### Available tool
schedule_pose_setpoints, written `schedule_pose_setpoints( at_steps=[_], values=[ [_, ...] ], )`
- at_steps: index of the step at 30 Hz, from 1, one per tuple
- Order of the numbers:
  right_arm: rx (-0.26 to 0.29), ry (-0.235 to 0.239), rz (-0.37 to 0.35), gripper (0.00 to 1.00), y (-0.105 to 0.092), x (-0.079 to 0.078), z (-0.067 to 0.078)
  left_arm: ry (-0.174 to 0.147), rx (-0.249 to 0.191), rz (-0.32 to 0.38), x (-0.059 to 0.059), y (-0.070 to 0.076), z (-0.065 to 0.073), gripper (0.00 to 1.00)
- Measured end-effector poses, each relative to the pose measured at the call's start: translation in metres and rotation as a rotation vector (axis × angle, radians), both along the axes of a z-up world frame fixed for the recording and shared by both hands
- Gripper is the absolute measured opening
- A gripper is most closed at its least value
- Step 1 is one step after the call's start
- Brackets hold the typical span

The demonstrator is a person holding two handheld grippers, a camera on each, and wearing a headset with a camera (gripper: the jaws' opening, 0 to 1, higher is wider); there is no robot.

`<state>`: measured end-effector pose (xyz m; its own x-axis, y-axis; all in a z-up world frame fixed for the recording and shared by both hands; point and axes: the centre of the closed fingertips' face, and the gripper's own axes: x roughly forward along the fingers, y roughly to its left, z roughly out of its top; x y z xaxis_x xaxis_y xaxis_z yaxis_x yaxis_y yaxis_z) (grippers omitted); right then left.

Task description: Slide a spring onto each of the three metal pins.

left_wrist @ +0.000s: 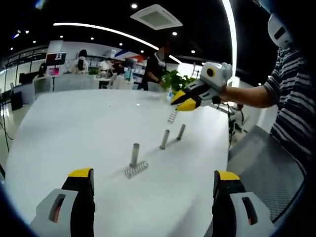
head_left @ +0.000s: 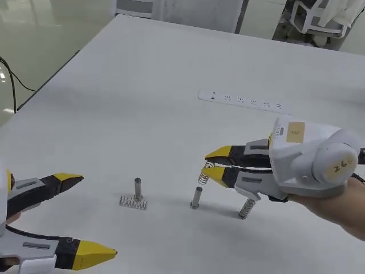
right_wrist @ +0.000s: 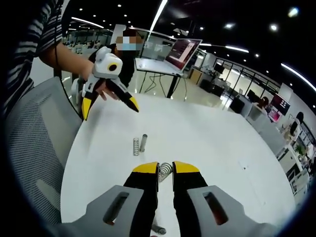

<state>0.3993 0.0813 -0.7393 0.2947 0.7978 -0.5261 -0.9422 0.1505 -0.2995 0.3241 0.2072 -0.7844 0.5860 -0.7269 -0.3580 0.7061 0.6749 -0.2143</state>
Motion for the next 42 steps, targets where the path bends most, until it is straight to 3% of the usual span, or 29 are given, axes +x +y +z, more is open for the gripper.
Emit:
schedule_pose_setpoints(
  at_steps=[9,42],
  values=[
    [-0.011,0.011,-0.004,0.07,-0.002,0.001,-0.006,-0.002,0.001,0.028,0.002,0.004,-0.003,0.98],
    [-0.02,0.044,-0.005,0.07,0.001,0.0,-0.019,0.007,0.01,0.028,0.002,0.003,-0.002,0.98]
  ],
)
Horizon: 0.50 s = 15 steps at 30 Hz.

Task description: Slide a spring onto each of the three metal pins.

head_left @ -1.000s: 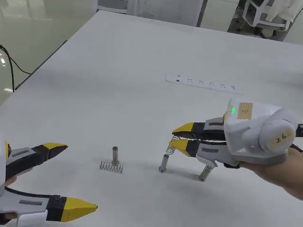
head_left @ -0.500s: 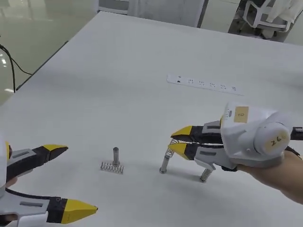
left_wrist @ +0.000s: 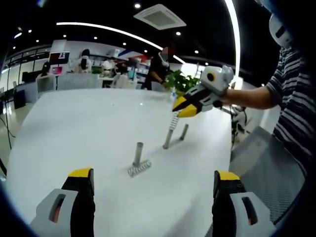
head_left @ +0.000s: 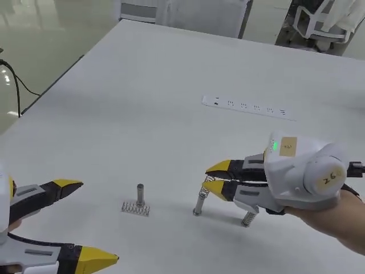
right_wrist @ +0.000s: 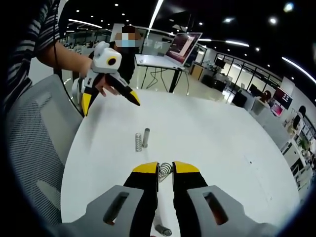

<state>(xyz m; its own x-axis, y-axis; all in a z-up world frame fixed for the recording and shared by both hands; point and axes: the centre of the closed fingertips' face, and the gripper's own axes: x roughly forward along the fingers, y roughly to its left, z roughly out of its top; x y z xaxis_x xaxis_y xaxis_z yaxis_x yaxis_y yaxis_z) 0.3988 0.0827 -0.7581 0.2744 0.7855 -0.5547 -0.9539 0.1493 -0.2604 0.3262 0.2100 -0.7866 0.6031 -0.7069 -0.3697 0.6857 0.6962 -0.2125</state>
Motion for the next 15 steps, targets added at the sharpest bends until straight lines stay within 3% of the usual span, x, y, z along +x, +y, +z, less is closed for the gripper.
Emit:
schedule_pose_setpoints(
  at_steps=[10,15],
  values=[
    [-0.023,0.015,0.003,0.07,0.001,-0.001,-0.015,0.003,0.004,-0.005,-0.002,-0.002,-0.001,0.98],
    [-0.053,0.03,0.012,0.08,0.001,-0.003,-0.032,0.017,0.01,-0.005,-0.004,-0.001,-0.004,0.98]
  ],
)
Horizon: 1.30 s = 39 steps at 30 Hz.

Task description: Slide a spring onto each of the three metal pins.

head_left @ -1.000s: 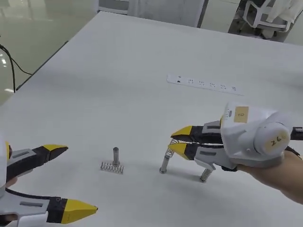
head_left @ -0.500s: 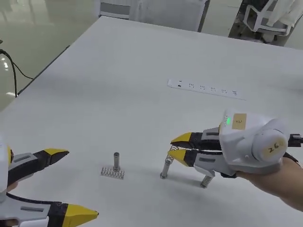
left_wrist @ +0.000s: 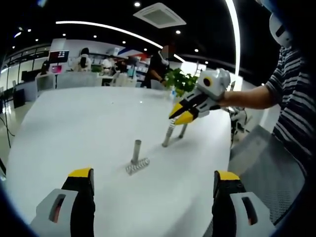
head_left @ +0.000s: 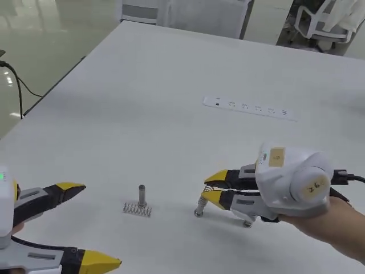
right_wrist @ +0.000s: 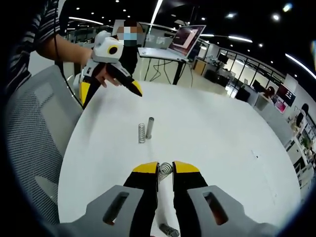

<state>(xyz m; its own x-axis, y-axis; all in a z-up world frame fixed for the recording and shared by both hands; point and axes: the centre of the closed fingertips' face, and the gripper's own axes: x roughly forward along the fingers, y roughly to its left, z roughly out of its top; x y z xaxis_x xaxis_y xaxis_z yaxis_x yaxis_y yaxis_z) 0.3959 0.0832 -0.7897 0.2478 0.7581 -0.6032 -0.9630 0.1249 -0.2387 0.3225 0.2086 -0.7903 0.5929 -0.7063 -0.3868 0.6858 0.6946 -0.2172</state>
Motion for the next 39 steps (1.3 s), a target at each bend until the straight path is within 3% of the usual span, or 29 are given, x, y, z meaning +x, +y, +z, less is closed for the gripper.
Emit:
schedule_pose_setpoints(
  at_steps=[15,16,31,37,39],
  values=[
    [-0.082,0.027,0.01,0.08,-0.003,-0.007,-0.031,0.001,-0.002,0.002,-0.002,0.0,-0.001,0.98],
    [-0.056,0.014,0.013,0.08,0.001,-0.007,-0.028,0.002,-0.004,0.001,-0.002,0.0,-0.001,0.98],
    [-0.047,0.043,-0.013,0.12,-0.001,-0.006,-0.026,0.003,-0.006,-0.001,0.0,-0.001,0.001,0.98],
    [-0.008,0.039,-0.039,0.13,-0.003,-0.002,-0.011,0.005,-0.001,-0.005,-0.001,-0.001,0.0,0.98],
    [0.036,0.062,-0.067,0.13,-0.003,-0.002,-0.004,0.005,-0.003,-0.004,0.0,-0.001,0.001,0.98]
  ],
)
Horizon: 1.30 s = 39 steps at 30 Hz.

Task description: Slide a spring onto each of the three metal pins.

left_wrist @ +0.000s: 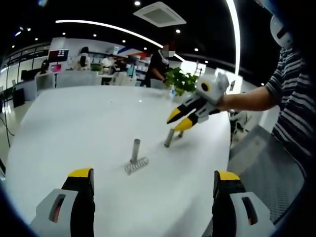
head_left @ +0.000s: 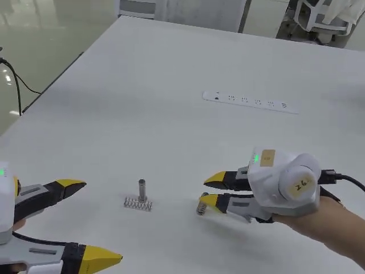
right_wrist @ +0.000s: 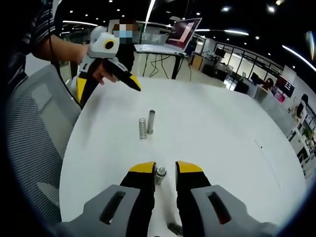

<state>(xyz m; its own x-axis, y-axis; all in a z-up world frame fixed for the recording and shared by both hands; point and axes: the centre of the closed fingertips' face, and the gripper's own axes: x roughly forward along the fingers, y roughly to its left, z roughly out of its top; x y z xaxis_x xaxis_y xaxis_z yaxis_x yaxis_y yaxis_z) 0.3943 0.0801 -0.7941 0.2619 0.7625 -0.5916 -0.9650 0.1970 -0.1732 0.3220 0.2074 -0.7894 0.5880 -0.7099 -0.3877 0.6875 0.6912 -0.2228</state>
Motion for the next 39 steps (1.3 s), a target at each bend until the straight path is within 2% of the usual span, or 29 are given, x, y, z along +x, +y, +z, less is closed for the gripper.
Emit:
schedule_pose_setpoints(
  at_steps=[1,3,6,9,21,31,39],
  values=[
    [0.016,0.014,-0.012,0.13,0.0,0.0,0.002,-0.001,0.002,0.0,0.0,0.0,0.0,0.98],
    [0.027,0.004,-0.015,0.14,-0.003,-0.001,0.006,-0.003,0.003,-0.001,0.001,0.0,0.001,0.98],
    [0.067,0.029,-0.042,0.14,-0.005,-0.003,0.012,-0.005,0.0,-0.001,0.002,-0.001,0.002,0.98],
    [0.085,0.043,-0.053,0.14,-0.009,-0.007,0.016,-0.009,0.0,-0.004,0.002,-0.002,0.004,0.98],
    [0.122,0.056,-0.103,0.12,-0.028,-0.014,0.025,-0.014,0.004,-0.012,0.005,-0.003,0.005,0.98],
    [0.101,0.096,-0.079,0.12,-0.031,-0.033,0.015,-0.025,-0.004,-0.018,0.006,-0.006,0.009,0.98],
    [0.091,0.11,-0.071,0.12,-0.028,-0.039,0.01,-0.027,-0.001,-0.021,0.005,-0.007,0.01,0.98]
  ],
)
